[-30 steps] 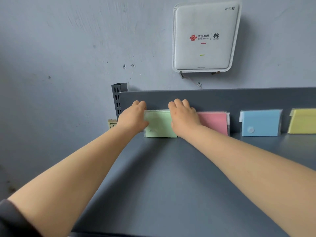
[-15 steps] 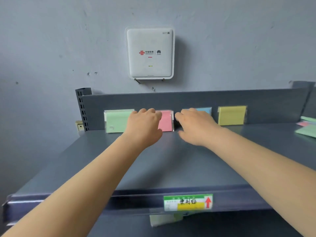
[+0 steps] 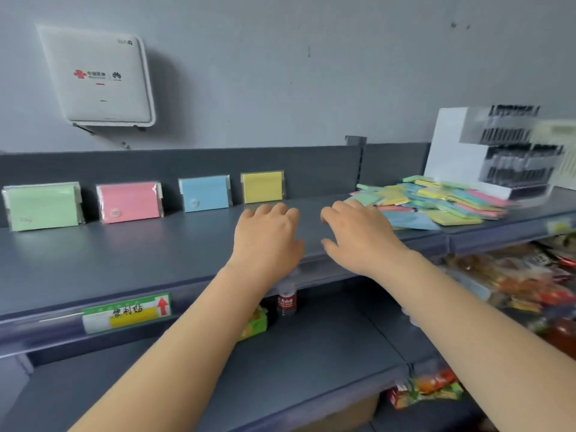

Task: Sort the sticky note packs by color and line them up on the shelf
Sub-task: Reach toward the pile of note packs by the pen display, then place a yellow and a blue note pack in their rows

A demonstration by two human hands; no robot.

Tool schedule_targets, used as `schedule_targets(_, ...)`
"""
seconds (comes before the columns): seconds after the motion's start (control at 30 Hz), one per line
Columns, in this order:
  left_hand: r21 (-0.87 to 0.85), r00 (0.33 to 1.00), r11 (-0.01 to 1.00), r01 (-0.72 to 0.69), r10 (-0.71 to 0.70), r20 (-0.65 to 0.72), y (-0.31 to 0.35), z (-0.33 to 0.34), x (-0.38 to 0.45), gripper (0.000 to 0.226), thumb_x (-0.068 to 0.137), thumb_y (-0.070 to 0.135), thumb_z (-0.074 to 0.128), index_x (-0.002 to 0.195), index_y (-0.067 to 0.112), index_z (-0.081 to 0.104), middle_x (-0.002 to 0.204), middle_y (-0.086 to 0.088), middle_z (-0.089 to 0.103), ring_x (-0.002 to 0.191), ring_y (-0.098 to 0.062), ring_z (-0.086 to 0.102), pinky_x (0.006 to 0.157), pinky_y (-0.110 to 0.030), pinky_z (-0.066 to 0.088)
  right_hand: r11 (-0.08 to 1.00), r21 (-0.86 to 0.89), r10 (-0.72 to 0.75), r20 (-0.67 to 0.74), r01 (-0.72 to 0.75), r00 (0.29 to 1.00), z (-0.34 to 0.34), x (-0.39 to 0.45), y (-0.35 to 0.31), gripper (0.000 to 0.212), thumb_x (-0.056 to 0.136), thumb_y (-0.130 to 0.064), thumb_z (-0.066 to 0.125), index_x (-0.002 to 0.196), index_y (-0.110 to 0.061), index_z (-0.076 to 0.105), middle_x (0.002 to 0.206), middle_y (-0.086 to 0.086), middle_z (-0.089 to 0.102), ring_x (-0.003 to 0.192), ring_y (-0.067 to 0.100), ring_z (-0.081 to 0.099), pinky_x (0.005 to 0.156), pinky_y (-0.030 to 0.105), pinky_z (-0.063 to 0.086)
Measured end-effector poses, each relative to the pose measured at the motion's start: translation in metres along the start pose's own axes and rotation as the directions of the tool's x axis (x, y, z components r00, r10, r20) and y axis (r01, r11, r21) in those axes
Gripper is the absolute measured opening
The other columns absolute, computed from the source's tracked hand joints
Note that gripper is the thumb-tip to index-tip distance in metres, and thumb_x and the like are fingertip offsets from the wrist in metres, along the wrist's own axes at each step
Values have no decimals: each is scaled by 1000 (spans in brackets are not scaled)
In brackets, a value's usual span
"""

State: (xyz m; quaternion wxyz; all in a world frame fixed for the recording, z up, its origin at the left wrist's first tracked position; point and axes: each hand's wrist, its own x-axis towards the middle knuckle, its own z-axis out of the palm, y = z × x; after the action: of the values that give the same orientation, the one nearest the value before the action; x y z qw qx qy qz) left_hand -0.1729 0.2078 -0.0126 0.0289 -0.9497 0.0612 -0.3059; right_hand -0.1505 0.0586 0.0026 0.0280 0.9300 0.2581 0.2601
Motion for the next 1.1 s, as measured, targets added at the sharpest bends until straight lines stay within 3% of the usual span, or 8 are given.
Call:
schedule_targets(0.23, -75, 996, 994, -77, 79, 26, 78, 12, 18, 35, 90, 38, 45, 119, 19, 50, 116, 2, 56, 106, -22, 51, 86, -31, 35, 992, 6, 124, 17, -124, 992, -2, -49, 66, 33, 92, -33, 46, 121, -17, 46, 124, 1, 50, 121, 22, 40, 94, 37, 37)
schedule_targets(0.4, -131, 994, 986, -101, 106, 38, 113, 27, 37, 37, 90, 38, 47, 120, 19, 51, 116, 2, 57, 106, -22, 52, 86, -31, 36, 975, 23, 220, 37, -221, 975, 5, -67, 107, 32, 93, -34, 45, 120, -17, 48, 120, -1, 52, 115, 21, 43, 91, 34, 38)
schedule_targets(0.53, -186, 992, 977, -100, 112, 57, 130, 40, 59, 38, 89, 39, 48, 121, 20, 51, 117, 3, 57, 108, -21, 52, 86, -30, 36, 952, 121, 278, 57, -283, 959, 15, -67, 136, 28, 93, -35, 48, 116, -19, 50, 116, -3, 53, 111, 18, 45, 83, 31, 39)
schedule_targets(0.7, -203, 993, 976, -82, 98, 69, 136, 54, 97, 37, 88, 37, 51, 120, 20, 53, 114, 1, 58, 105, -23, 53, 85, -33, 39, 887, 309, 331, 94, -343, 939, 31, -45, 175, 25, 90, -31, 55, 110, -16, 55, 111, -1, 57, 103, 19, 52, 84, 32, 44)
schedule_targets(0.87, -184, 993, 982, -48, 66, 93, 134, 69, 129, 38, 88, 37, 52, 122, 20, 53, 115, 1, 58, 105, -23, 54, 83, -32, 37, 889, 313, 300, 151, -334, 942, 48, -11, 209, 26, 90, -30, 56, 112, -16, 56, 114, 1, 57, 100, 18, 51, 83, 33, 44)
schedule_targets(0.97, -189, 991, 982, -20, 45, 130, 131, 78, 144, 37, 87, 34, 53, 122, 21, 53, 115, 2, 58, 105, -23, 54, 78, -30, 35, 897, 319, 258, 182, -305, 949, 58, 9, 225, 27, 87, -32, 59, 111, -17, 57, 116, 2, 56, 107, 20, 52, 91, 36, 44)
schedule_targets(1.1, -292, 980, 953, 80, -22, 195, 130, 85, 155, 38, 87, 36, 54, 123, 24, 52, 119, 5, 57, 106, -20, 54, 79, -30, 43, 905, 315, 217, 240, -287, 946, 69, 25, 237, 35, 85, -39, 60, 115, -21, 57, 124, 2, 52, 117, 21, 48, 96, 37, 42)
